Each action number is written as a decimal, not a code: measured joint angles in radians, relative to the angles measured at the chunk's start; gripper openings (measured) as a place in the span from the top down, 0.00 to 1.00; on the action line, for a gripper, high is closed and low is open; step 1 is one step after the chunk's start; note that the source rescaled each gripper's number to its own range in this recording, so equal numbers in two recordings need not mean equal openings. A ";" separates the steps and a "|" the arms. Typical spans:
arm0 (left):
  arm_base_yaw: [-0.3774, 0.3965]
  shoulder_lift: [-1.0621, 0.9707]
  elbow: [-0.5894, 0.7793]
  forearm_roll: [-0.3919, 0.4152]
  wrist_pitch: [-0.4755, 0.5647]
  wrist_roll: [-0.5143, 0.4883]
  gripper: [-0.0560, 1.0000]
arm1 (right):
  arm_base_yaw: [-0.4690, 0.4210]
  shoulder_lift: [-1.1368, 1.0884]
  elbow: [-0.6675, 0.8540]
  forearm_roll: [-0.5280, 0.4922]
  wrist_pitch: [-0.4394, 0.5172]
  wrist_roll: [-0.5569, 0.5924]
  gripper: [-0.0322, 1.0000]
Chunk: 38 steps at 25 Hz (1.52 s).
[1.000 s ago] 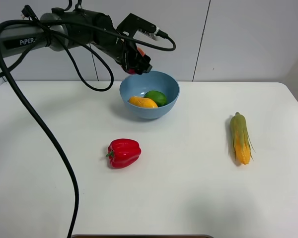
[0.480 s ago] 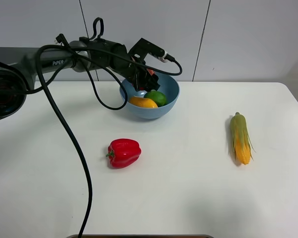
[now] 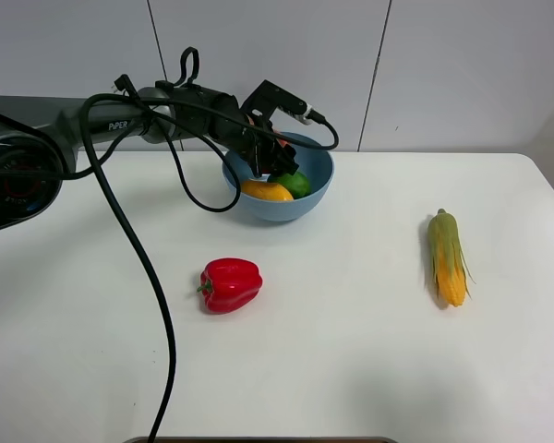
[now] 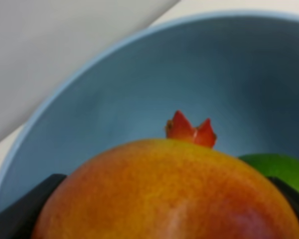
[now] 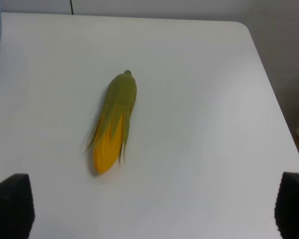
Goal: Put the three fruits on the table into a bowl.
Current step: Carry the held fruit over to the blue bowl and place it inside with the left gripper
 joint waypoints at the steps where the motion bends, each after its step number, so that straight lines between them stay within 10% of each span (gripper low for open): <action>1: 0.000 0.000 0.000 0.000 -0.004 0.000 0.91 | 0.000 0.000 0.000 0.000 0.000 0.000 0.07; 16: -0.018 0.000 0.000 0.001 -0.005 0.001 0.90 | 0.000 0.000 0.000 0.000 0.000 0.000 0.07; 22: -0.018 0.000 0.000 0.000 -0.003 0.008 0.10 | 0.000 0.000 0.000 0.000 0.000 0.000 0.07; 38: -0.020 -0.037 0.000 0.001 0.034 0.034 0.02 | 0.000 0.000 0.000 0.000 0.000 0.000 0.07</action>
